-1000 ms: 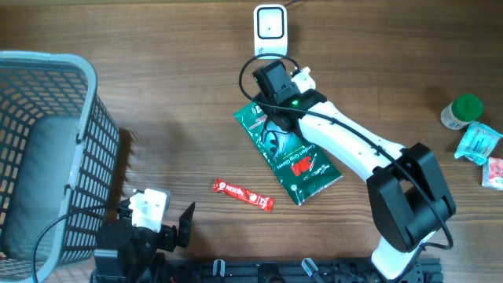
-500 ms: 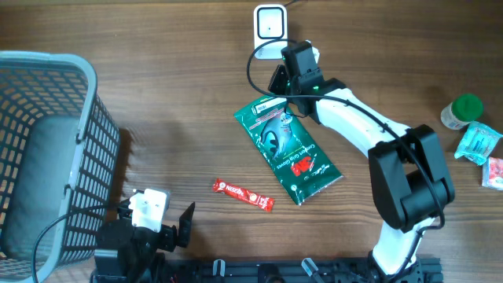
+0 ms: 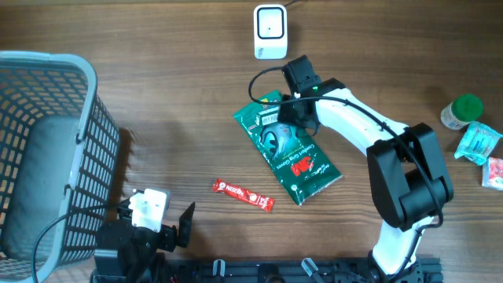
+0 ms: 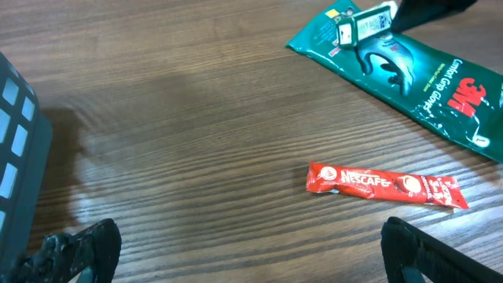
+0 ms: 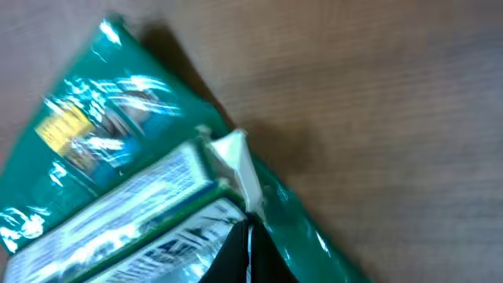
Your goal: Scan the item barcode
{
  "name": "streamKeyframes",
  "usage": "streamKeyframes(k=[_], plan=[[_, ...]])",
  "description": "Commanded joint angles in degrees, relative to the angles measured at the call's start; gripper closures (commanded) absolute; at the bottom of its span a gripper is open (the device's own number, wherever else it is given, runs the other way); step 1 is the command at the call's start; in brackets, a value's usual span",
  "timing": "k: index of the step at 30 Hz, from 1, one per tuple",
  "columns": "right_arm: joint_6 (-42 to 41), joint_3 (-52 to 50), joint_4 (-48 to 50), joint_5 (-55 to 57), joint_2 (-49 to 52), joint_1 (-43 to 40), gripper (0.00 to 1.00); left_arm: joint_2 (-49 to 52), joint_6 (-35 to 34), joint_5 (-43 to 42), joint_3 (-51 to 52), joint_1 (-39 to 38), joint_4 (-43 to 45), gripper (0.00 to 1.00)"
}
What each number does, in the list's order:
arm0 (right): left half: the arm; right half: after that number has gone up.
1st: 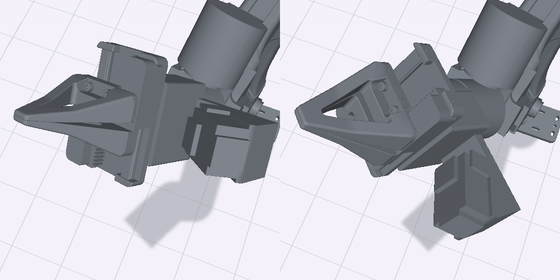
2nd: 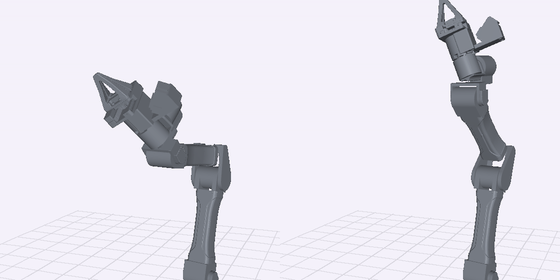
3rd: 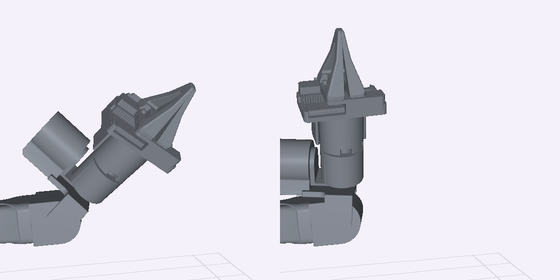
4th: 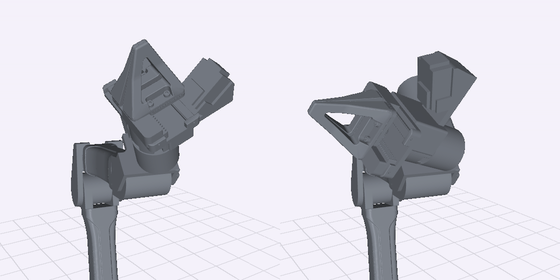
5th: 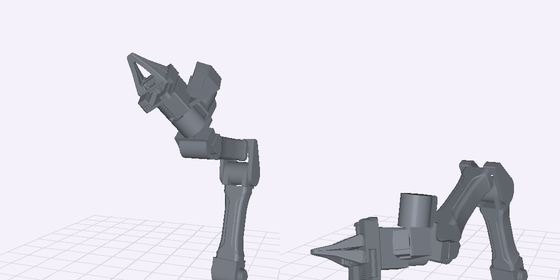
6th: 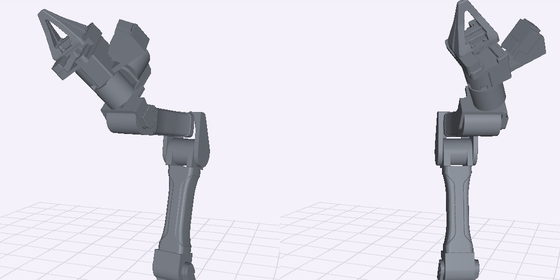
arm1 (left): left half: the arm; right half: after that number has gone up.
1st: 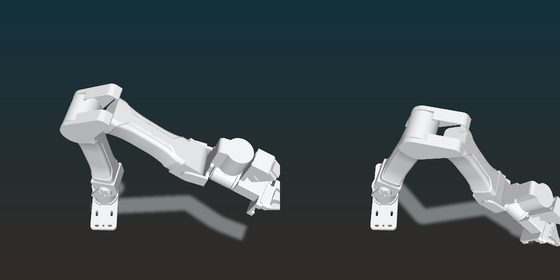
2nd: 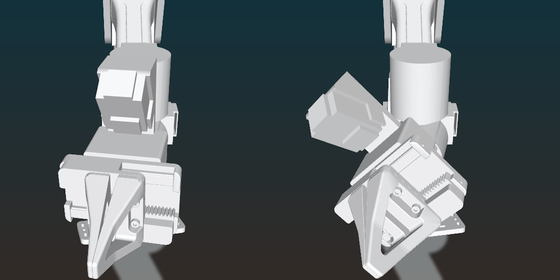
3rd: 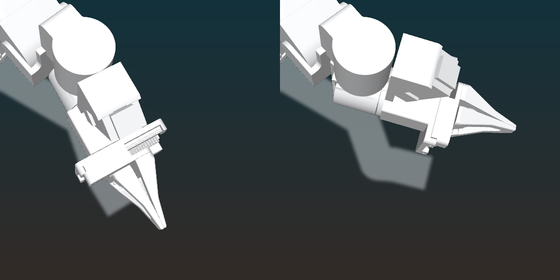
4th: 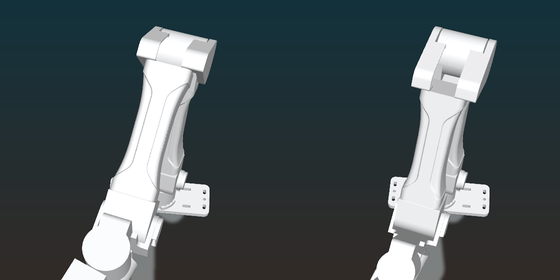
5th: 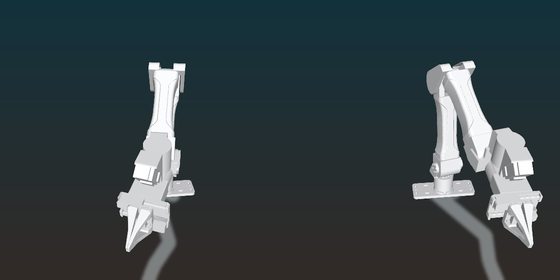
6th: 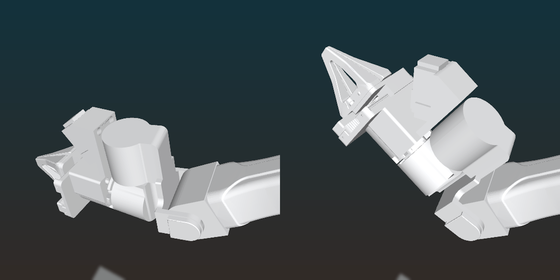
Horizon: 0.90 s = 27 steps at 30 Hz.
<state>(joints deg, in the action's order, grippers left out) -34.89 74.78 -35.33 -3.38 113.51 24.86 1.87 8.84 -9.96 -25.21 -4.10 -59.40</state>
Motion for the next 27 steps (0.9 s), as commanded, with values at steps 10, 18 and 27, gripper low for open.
streamKeyframes(k=[10, 18, 27], plan=[[4.5, -0.04, -3.85, 14.01, -8.83, 0.22, 0.96, -0.31, -0.28, -0.5, 0.07, 0.2, 0.22, 0.0], [9.07, -0.09, 9.31, 14.93, 1.97, -0.98, 0.95, -0.31, -0.31, -0.5, 0.07, 0.2, 0.22, 0.0], [15.43, -0.09, 7.45, -9.31, 2.54, -3.08, 0.95, -0.31, -0.31, -0.5, 0.07, 0.2, 0.22, 0.0]])
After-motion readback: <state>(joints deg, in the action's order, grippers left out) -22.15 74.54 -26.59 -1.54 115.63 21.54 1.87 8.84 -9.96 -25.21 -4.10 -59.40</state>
